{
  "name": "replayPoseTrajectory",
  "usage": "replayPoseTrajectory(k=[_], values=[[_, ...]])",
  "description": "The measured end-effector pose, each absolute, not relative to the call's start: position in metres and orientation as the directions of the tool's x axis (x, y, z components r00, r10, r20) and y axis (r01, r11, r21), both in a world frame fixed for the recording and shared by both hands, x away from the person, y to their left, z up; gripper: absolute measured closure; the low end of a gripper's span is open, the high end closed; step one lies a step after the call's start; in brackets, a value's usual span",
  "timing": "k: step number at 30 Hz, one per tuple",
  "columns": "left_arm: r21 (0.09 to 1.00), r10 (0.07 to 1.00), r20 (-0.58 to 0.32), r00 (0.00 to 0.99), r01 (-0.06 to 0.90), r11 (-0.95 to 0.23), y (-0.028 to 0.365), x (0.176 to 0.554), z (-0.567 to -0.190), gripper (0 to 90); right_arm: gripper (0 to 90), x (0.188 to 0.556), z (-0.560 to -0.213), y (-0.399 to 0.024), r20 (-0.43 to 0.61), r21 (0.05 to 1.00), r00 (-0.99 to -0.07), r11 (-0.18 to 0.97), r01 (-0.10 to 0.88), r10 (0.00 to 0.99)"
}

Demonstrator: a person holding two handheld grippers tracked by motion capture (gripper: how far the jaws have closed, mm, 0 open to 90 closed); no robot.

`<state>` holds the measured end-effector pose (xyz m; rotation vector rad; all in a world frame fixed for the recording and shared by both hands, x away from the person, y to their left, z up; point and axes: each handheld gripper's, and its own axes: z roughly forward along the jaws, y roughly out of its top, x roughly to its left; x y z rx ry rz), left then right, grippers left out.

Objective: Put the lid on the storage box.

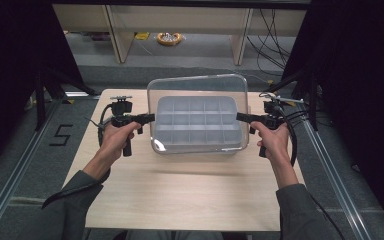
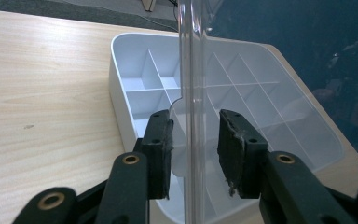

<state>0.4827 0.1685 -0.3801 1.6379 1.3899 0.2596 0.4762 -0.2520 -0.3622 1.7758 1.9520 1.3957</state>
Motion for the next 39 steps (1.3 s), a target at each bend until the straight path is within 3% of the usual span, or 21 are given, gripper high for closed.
replayPoseTrajectory(k=[6,7,9,12,15,20,22,23,24,28,30,32,35,37,39], values=[[0.742,0.863,-0.399,0.310,0.662,0.105,0.163,0.497,-0.377,62.4,57.0,0.488,-0.365,-0.256,0.462,0.690,-0.273,-0.149,0.708,0.844],[0.740,0.865,-0.399,0.304,0.664,0.108,0.162,0.500,-0.377,62.2,56.9,0.488,-0.363,-0.253,0.506,0.645,-0.223,-0.193,0.740,0.833],[0.734,0.868,-0.398,0.296,0.671,0.108,0.160,0.504,-0.378,61.8,56.6,0.495,-0.367,-0.258,0.447,0.695,-0.292,-0.123,0.709,0.846],[0.720,0.868,-0.410,0.279,0.684,0.120,0.158,0.511,-0.380,60.8,56.1,0.500,-0.367,-0.255,0.486,0.644,-0.222,-0.175,0.745,0.845],[0.713,0.874,-0.405,0.268,0.691,0.118,0.156,0.516,-0.382,60.2,55.7,0.505,-0.369,-0.257,0.466,0.651,-0.226,-0.158,0.742,0.855],[0.695,0.873,-0.423,0.243,0.705,0.141,0.153,0.526,-0.384,58.9,55.3,0.514,-0.372,-0.255,0.523,0.600,-0.163,-0.225,0.768,0.836],[0.691,0.877,-0.417,0.240,0.710,0.134,0.152,0.528,-0.384,58.4,54.9,0.519,-0.376,-0.257,0.495,0.623,-0.185,-0.198,0.757,0.849],[0.689,0.879,-0.413,0.238,0.713,0.131,0.152,0.529,-0.384,58.2,54.8,0.519,-0.375,-0.255,0.535,0.577,-0.142,-0.238,0.781,0.833],[0.686,0.879,-0.414,0.238,0.716,0.129,0.152,0.531,-0.385,58.0,54.5,0.521,-0.377,-0.257,0.509,0.606,-0.174,-0.208,0.768,0.843],[0.678,0.883,-0.413,0.224,0.722,0.133,0.151,0.536,-0.389,57.5,53.6,0.526,-0.382,-0.255,0.539,0.560,-0.130,-0.239,0.793,0.832],[0.669,0.887,-0.410,0.214,0.731,0.133,0.149,0.537,-0.391,56.1,52.5,0.531,-0.387,-0.257,0.506,0.594,-0.163,-0.205,0.778,0.847],[0.667,0.890,-0.408,0.204,0.732,0.138,0.148,0.539,-0.394,55.3,51.6,0.531,-0.387,-0.251,0.555,0.522,-0.092,-0.260,0.812,0.827],[0.659,0.890,-0.411,0.197,0.739,0.140,0.149,0.540,-0.396,54.8,51.0,0.535,-0.393,-0.252,0.517,0.544,-0.106,-0.230,0.807,0.849],[0.649,0.887,-0.420,0.189,0.746,0.148,0.150,0.542,-0.396,54.1,50.8,0.534,-0.394,-0.249,0.569,0.494,-0.066,-0.277,0.824,0.819],[0.638,0.885,-0.432,0.174,0.753,0.164,0.150,0.544,-0.398,53.3,50.7,0.538,-0.399,-0.251,0.520,0.532,-0.088,-0.241,0.812,0.850]])
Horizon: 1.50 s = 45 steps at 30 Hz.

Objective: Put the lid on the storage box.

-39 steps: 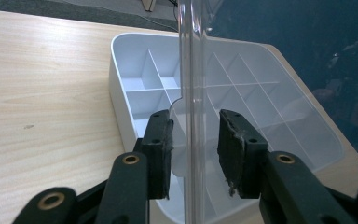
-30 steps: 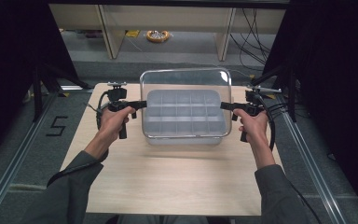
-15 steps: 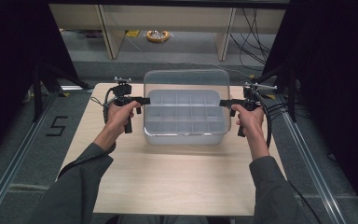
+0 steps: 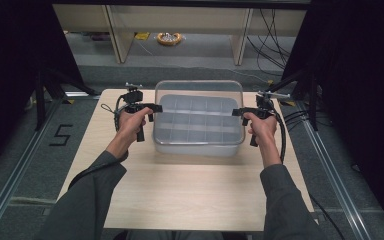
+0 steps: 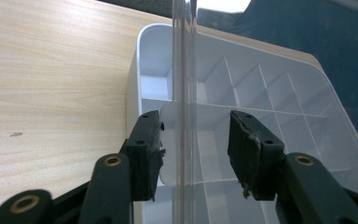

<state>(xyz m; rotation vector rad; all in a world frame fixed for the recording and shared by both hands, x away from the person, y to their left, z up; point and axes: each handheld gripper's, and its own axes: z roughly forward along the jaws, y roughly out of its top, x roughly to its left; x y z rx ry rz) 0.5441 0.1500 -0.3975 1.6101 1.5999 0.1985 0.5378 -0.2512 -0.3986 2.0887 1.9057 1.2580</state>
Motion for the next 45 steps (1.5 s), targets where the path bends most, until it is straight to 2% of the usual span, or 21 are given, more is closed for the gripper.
replayPoseTrajectory(k=[1,3,6,7,9,12,17,21,22,25,31,32,34,35,36,37,38,39,41,43,45], values=[[0.634,0.885,-0.433,0.170,0.756,0.165,0.150,0.545,-0.398,52.7,50.6,0.537,-0.399,-0.249,0.573,0.493,-0.067,-0.279,0.824,0.817],[0.631,0.888,-0.430,0.160,0.757,0.170,0.147,0.547,-0.399,51.7,49.3,0.540,-0.404,-0.250,0.559,0.522,-0.098,-0.258,0.813,0.823],[0.627,0.896,-0.417,0.153,0.762,0.162,0.144,0.548,-0.400,50.3,47.8,0.542,-0.406,-0.249,0.525,0.520,-0.082,-0.244,0.818,0.847],[0.625,0.899,-0.410,0.153,0.765,0.155,0.142,0.549,-0.399,49.3,47.5,0.542,-0.406,-0.247,0.558,0.480,-0.045,-0.278,0.832,0.829],[0.635,0.906,-0.392,0.161,0.760,0.139,0.139,0.549,-0.397,48.9,45.6,0.542,-0.406,-0.246,0.522,0.502,-0.043,-0.267,0.822,0.852],[0.627,0.907,-0.394,0.150,0.765,0.147,0.139,0.552,-0.394,49.8,45.6,0.542,-0.406,-0.245,0.545,0.477,-0.018,-0.292,0.829,0.838],[0.623,0.911,-0.392,0.128,0.766,0.161,0.138,0.560,-0.398,51.1,45.6,0.544,-0.412,-0.247,0.534,0.502,-0.059,-0.260,0.825,0.843],[0.624,0.921,-0.371,0.121,0.767,0.151,0.134,0.564,-0.408,50.8,44.1,0.546,-0.417,-0.244,0.515,0.500,-0.032,-0.270,0.823,0.856],[0.620,0.919,-0.376,0.117,0.769,0.156,0.133,0.564,-0.409,50.2,43.4,0.546,-0.418,-0.242,0.520,0.477,-0.002,-0.288,0.830,0.854],[0.615,0.920,-0.375,0.115,0.773,0.154,0.131,0.566,-0.414,49.9,42.6,0.548,-0.422,-0.243,0.530,0.495,-0.031,-0.280,0.822,0.848],[0.605,0.918,-0.384,0.099,0.778,0.169,0.134,0.569,-0.421,49.5,40.9,0.549,-0.428,-0.240,0.482,0.478,-0.003,-0.260,0.839,0.876],[0.605,0.919,-0.380,0.100,0.779,0.165,0.135,0.570,-0.423,49.4,40.6,0.549,-0.432,-0.240,0.484,0.493,-0.027,-0.247,0.834,0.875],[0.605,0.909,-0.400,0.112,0.778,0.170,0.139,0.570,-0.424,50.0,40.6,0.550,-0.431,-0.235,0.492,0.452,0.022,-0.276,0.848,0.870],[0.594,0.894,-0.433,0.116,0.783,0.185,0.139,0.570,-0.423,54.4,40.9,0.550,-0.434,-0.239,0.451,0.494,-0.037,-0.216,0.842,0.892],[0.602,0.900,-0.415,0.133,0.782,0.162,0.138,0.570,-0.421,49.7,41.0,0.551,-0.432,-0.235,0.467,0.487,-0.015,-0.242,0.839,0.884],[0.614,0.894,-0.422,0.148,0.772,0.162,0.136,0.569,-0.420,53.4,41.0,0.551,-0.432,-0.236,0.458,0.497,-0.042,-0.216,0.841,0.888],[0.604,0.882,-0.449,0.147,0.777,0.178,0.133,0.569,-0.418,51.6,42.1,0.552,-0.431,-0.232,0.473,0.484,-0.022,-0.239,0.842,0.881],[0.607,0.889,-0.432,0.154,0.779,0.160,0.131,0.569,-0.417,51.7,41.4,0.552,-0.432,-0.232,0.443,0.485,-0.026,-0.214,0.848,0.896],[0.629,0.907,-0.389,0.159,0.765,0.137,0.128,0.568,-0.415,50.2,41.8,0.551,-0.431,-0.231,0.450,0.470,-0.011,-0.226,0.853,0.893],[0.630,0.912,-0.376,0.162,0.766,0.123,0.129,0.567,-0.415,50.0,42.9,0.551,-0.434,-0.237,0.422,0.510,-0.070,-0.172,0.843,0.904],[0.626,0.916,-0.372,0.153,0.770,0.126,0.134,0.567,-0.417,49.6,43.3,0.551,-0.435,-0.237,0.444,0.506,-0.056,-0.199,0.839,0.894]])
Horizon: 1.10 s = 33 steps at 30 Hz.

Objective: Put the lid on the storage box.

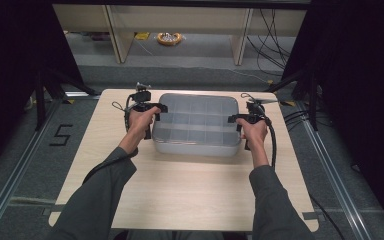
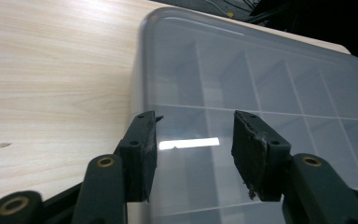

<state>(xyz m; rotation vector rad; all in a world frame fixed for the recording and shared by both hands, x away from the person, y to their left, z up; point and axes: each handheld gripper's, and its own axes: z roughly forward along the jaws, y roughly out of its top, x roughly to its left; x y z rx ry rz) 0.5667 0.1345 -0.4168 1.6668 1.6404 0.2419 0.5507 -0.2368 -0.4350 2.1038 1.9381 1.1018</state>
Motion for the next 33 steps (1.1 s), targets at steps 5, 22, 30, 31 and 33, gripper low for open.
replayPoseTrajectory(k=[5,22,30,31,33], values=[[0.605,0.914,-0.385,0.128,0.783,0.145,0.149,0.568,-0.425,48.7,44.7,0.550,-0.434,-0.238,0.429,0.530,-0.088,-0.171,0.831,0.899],[0.561,0.877,-0.456,0.149,0.814,0.153,0.149,0.562,-0.442,50.2,46.2,0.546,-0.433,-0.238,0.407,0.518,-0.052,-0.183,0.835,0.912],[0.573,0.882,-0.441,0.167,0.808,0.134,0.148,0.559,-0.442,48.7,46.4,0.540,-0.435,-0.241,0.433,0.522,-0.078,-0.179,0.834,0.898],[0.573,0.882,-0.440,0.166,0.809,0.134,0.148,0.560,-0.442,48.7,46.6,0.540,-0.435,-0.243,0.416,0.539,-0.101,-0.155,0.828,0.904],[0.575,0.883,-0.439,0.168,0.808,0.132,0.147,0.560,-0.442,48.0,47.2,0.540,-0.436,-0.243,0.430,0.538,-0.099,-0.167,0.826,0.897]])
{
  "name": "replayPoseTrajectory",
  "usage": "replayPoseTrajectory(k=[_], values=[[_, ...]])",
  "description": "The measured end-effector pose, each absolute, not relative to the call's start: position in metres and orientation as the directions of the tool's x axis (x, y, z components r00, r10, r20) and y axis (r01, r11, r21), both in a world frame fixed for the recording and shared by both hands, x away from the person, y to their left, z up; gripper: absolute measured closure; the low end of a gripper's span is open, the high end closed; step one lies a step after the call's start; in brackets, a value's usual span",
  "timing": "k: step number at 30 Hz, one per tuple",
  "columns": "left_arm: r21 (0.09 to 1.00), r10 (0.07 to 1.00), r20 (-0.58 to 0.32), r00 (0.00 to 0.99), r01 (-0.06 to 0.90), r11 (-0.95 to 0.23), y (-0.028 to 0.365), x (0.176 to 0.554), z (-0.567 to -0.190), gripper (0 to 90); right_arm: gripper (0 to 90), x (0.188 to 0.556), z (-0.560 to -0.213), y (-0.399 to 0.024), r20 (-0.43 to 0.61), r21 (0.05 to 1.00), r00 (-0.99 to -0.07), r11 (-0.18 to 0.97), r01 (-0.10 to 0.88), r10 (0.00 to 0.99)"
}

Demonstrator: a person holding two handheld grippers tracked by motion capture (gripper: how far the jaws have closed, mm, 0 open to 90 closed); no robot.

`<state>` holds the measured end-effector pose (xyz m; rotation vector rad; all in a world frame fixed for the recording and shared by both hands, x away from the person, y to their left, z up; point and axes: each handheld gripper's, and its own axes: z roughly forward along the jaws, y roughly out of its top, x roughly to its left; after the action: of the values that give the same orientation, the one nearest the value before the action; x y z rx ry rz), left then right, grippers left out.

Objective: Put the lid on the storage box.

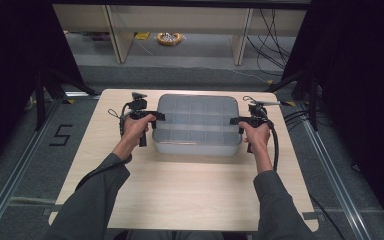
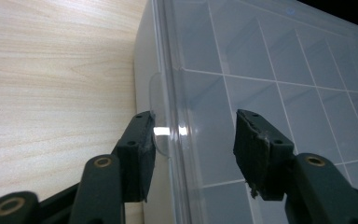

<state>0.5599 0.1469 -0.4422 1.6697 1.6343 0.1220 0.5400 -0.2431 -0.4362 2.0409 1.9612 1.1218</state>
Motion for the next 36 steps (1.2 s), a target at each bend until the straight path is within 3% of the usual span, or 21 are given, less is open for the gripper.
replayPoseTrajectory(k=[3,4,5,7,11,14,19,23,28,31,33,35,36], values=[[0.573,0.886,-0.433,0.167,0.810,0.127,0.146,0.559,-0.442,46.9,47.7,0.541,-0.435,-0.241,0.454,0.523,-0.065,-0.206,0.827,0.889],[0.573,0.885,-0.433,0.168,0.809,0.127,0.145,0.559,-0.442,46.7,47.8,0.543,-0.436,-0.243,0.422,0.552,-0.092,-0.174,0.816,0.902],[0.574,0.885,-0.434,0.169,0.809,0.127,0.145,0.559,-0.441,46.8,48.3,0.543,-0.435,-0.241,0.428,0.532,-0.056,-0.202,0.823,0.902],[0.575,0.885,-0.436,0.164,0.807,0.133,0.145,0.560,-0.441,46.7,49.2,0.545,-0.440,-0.246,0.463,0.568,-0.109,-0.200,0.798,0.880],[0.576,0.885,-0.438,0.162,0.806,0.138,0.145,0.561,-0.442,46.7,49.6,0.547,-0.437,-0.246,0.424,0.547,-0.075,-0.189,0.815,0.903],[0.575,0.883,-0.440,0.165,0.807,0.135,0.145,0.561,-0.442,46.5,49.5,0.548,-0.439,-0.248,0.428,0.568,-0.118,-0.165,0.806,0.896],[0.575,0.882,-0.441,0.170,0.808,0.132,0.146,0.560,-0.442,46.8,49.3,0.546,-0.438,-0.247,0.409,0.567,-0.111,-0.157,0.808,0.906],[0.571,0.878,-0.448,0.170,0.810,0.134,0.149,0.559,-0.443,47.6,48.7,0.543,-0.435,-0.241,0.445,0.521,-0.046,-0.217,0.825,0.894],[0.570,0.876,-0.448,0.178,0.812,0.126,0.153,0.556,-0.442,45.1,44.0,0.541,-0.434,-0.245,0.400,0.585,-0.106,-0.165,0.794,0.910],[0.569,0.874,-0.445,0.194,0.815,0.109,0.155,0.552,-0.442,45.2,43.8,0.539,-0.430,-0.246,0.425,0.572,-0.070,-0.208,0.794,0.903],[0.572,0.871,-0.449,0.198,0.813,0.110,0.156,0.551,-0.440,45.1,43.5,0.539,-0.429,-0.250,0.375,0.591,-0.082,-0.170,0.789,0.924],[0.575,0.870,-0.449,0.206,0.811,0.105,0.157,0.549,-0.439,45.1,43.5,0.538,-0.429,-0.252,0.401,0.601,-0.105,-0.175,0.780,0.910],[0.575,0.869,-0.449,0.207,0.811,0.104,0.158,0.548,-0.438,44.9,43.5,0.537,-0.426,-0.249,0.429,0.581,-0.069,-0.217,0.784,0.901]])
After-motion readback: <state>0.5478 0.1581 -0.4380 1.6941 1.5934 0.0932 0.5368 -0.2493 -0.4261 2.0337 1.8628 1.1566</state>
